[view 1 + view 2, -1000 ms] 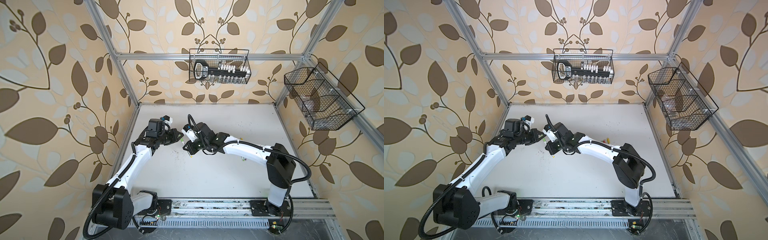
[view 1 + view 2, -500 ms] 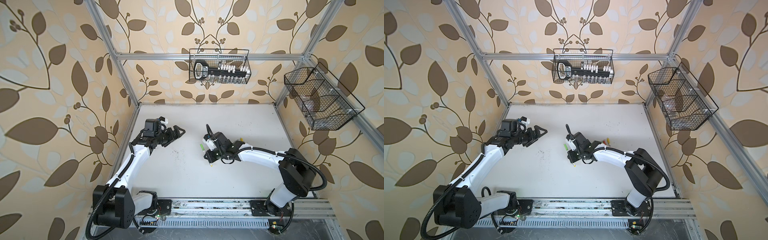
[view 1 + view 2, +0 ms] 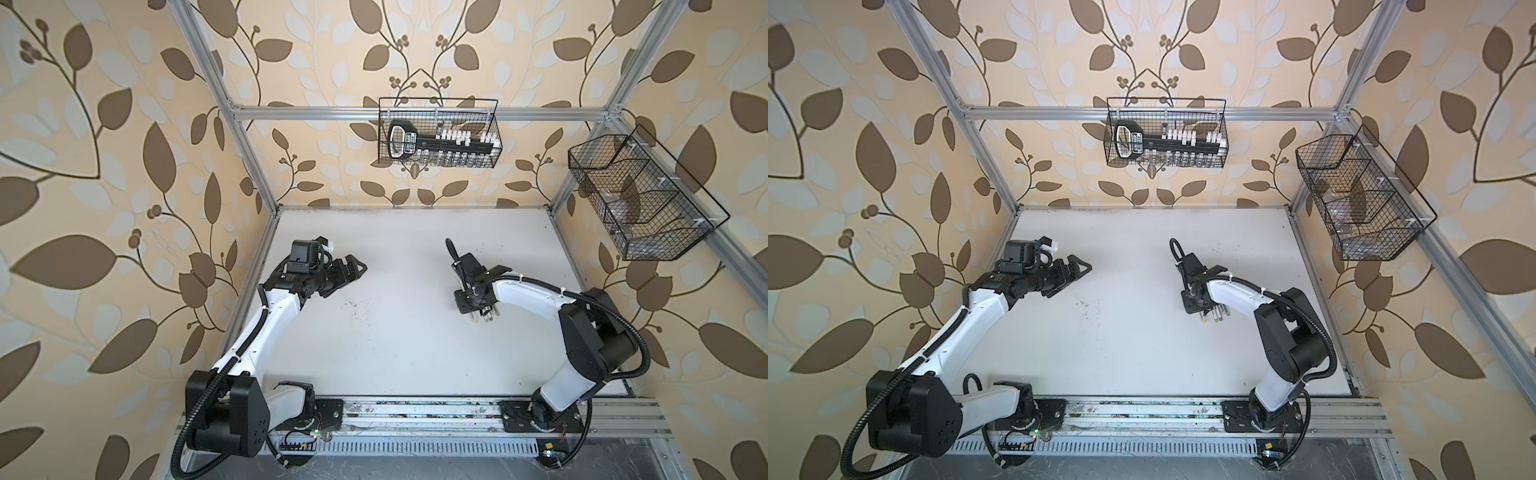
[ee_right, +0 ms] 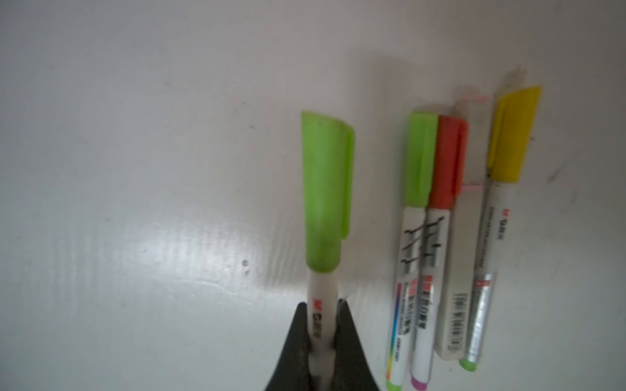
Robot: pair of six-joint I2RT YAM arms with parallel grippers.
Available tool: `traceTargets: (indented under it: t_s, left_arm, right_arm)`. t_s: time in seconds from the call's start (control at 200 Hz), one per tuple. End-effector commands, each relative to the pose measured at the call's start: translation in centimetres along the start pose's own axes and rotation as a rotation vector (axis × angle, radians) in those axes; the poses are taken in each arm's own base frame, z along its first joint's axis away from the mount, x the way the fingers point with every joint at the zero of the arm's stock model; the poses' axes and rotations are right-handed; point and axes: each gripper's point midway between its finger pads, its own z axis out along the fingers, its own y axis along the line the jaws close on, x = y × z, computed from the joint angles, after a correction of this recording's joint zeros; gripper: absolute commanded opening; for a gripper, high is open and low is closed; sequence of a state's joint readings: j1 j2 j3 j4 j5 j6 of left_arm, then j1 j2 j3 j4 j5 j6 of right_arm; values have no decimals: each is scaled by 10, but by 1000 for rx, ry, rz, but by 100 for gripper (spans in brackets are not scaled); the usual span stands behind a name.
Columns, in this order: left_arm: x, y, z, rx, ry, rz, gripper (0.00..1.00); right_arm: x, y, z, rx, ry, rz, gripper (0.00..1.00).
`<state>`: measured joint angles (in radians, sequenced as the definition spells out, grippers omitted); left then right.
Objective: Insert pens into pen caps
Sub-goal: Place the pen at the center of the table, then reset both arms
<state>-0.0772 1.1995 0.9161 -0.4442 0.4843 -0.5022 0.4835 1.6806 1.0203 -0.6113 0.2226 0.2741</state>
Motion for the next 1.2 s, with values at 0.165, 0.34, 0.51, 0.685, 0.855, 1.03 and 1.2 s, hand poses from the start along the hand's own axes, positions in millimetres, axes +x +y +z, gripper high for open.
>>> traceTargets:
  t_s: [0.165,0.34,0.51,0.685,0.855,1.03,1.2]
  left_arm:
    - [-15,-4,-6,-16,-54,35,99]
    - [-13,6,0,-42,-56,42,99]
    - [-19,37,-3,-207,-109,116,99]
    - [-39,78,-24,-446,-282,235,99]
    - [-47,111,-34,-572,-494,324,99]
    - [-51,151,-39,-735,-633,307,99]
    - [-60,173,-18,-817,-641,339,99]
  right_arm:
    - [-8,-23,-7,146,3,-47,24]
    - [-14,-24,-21,166,-37,-59,40]
    - [-27,-29,-35,150,-106,-45,57]
    - [-53,-42,-54,123,-312,-1,89]
    - [-69,-71,-69,77,-553,103,100]
    - [-67,-96,-71,140,-764,90,100]
    - [-52,-118,-62,220,-868,111,100]
